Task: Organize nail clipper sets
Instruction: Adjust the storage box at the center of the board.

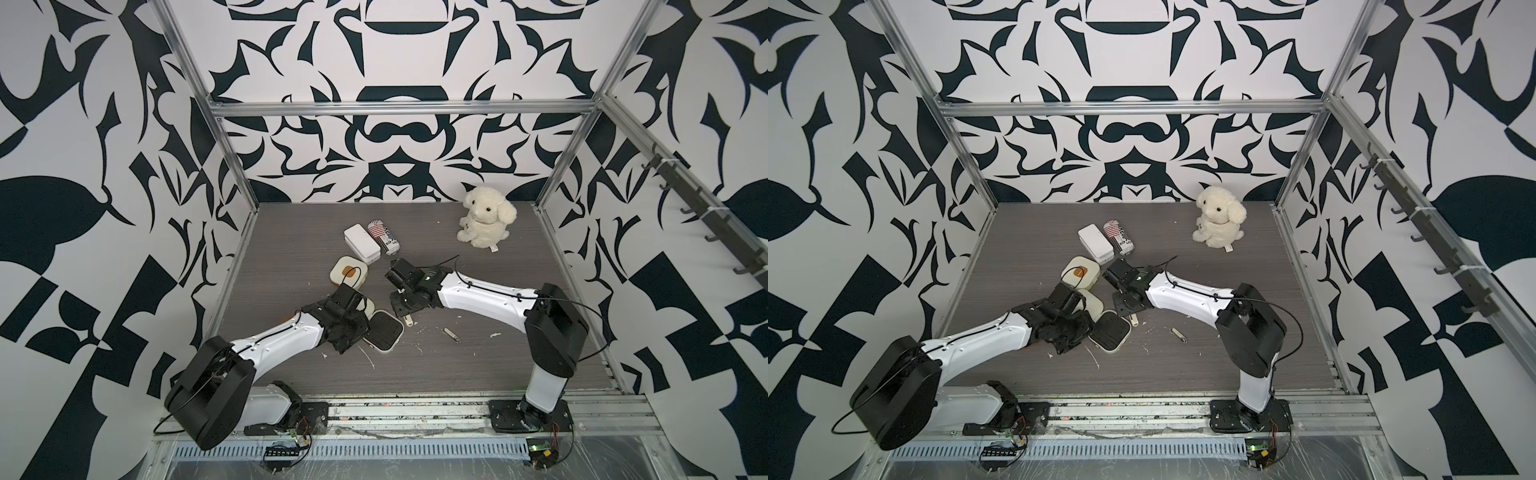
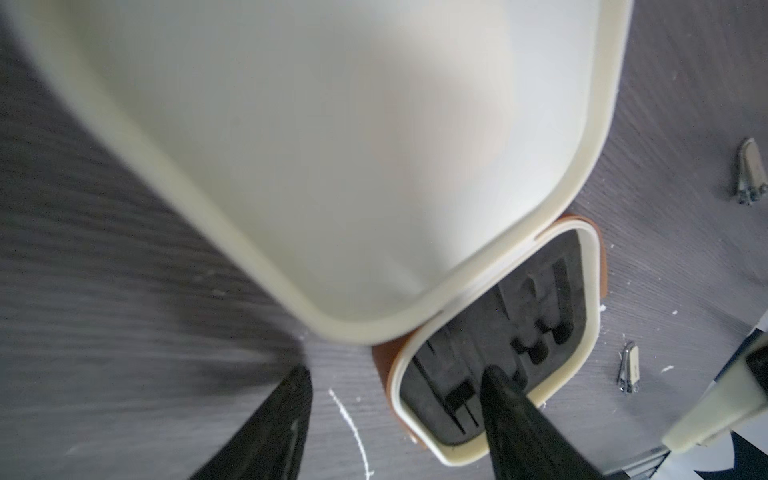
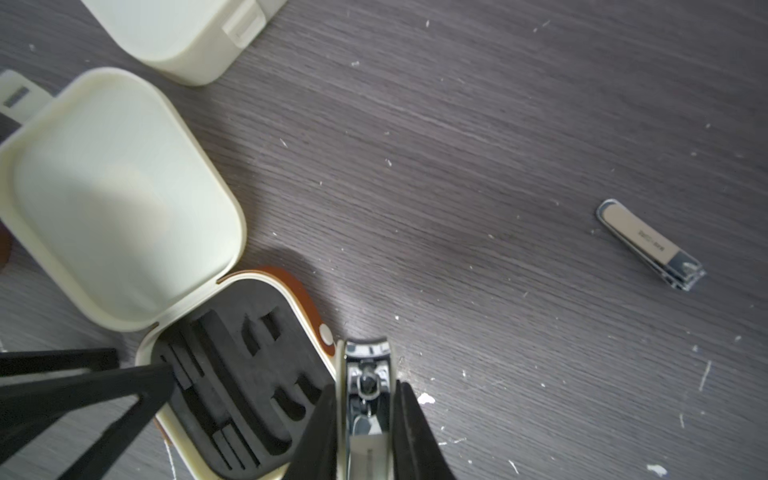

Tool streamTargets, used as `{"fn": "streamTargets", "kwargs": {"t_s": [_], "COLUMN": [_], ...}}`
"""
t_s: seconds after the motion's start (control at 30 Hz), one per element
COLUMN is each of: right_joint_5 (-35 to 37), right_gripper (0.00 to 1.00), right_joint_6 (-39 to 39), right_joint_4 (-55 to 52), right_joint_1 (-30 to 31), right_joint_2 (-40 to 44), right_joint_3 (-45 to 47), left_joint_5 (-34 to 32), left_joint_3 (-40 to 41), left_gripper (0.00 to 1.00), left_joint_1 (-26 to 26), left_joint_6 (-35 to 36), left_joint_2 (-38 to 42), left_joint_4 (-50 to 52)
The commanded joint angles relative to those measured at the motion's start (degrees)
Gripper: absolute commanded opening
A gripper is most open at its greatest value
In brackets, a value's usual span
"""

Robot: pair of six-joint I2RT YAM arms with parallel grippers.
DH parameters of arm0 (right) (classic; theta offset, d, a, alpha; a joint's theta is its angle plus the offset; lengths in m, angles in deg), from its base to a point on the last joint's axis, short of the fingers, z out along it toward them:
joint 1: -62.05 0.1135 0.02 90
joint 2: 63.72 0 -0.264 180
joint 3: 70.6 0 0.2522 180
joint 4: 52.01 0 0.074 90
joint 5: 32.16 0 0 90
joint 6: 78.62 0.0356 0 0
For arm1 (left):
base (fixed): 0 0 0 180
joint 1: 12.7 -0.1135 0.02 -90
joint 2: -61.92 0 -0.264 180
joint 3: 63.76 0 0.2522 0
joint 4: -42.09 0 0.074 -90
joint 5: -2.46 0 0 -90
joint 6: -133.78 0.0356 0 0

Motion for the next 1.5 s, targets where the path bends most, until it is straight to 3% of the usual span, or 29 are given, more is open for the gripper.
{"fn": "streamTargets", "kwargs": {"t_s": [0.0,0.3,0.57,0.87,1.13,1.47], "right_joint_5": [1.3,0.6,-2.5,-4.0,-4.4,-5.1], "right_gripper": [0.09,0.06,0.06,0.07,0.07,0.07], "right_joint_6": [-3.1,-11.0,-12.7,-11.8,-10.6,-7.1], "right_joint_4": [1.8,1.2,2.6,2.9,3.3,4.9], "right_joint_1": [-0.3,-1.7,-0.5,4.8,7.2,7.1], "right_joint_2": [0.5,-11.9,-13.2,-12.6,-12.2,-10.6], "right_joint_3": [-1.1,-7.9,-6.6,-6.2,-6.6,-5.0], "left_joint_5": [-2.2,0.6,2.4,2.9,5.4,7.5], "left_joint_3": [1.3,0.4,-1.3,-9.9,-13.8,-5.8], "left_gripper": [0.71,0.76,0.76,0.76,0.75,0.75], "left_joint_1": [-2.6,-10.5,-15.2,-15.8,-16.9,-16.8], "left_joint_6": [1.0,5.8,8.3,11.0,13.6,10.9], "left_joint_2": [3.1,3.8,5.2,3.1,-6.1,-3.0], "left_joint_4": [4.9,5.5,6.8,9.1,6.4,3.6]}}
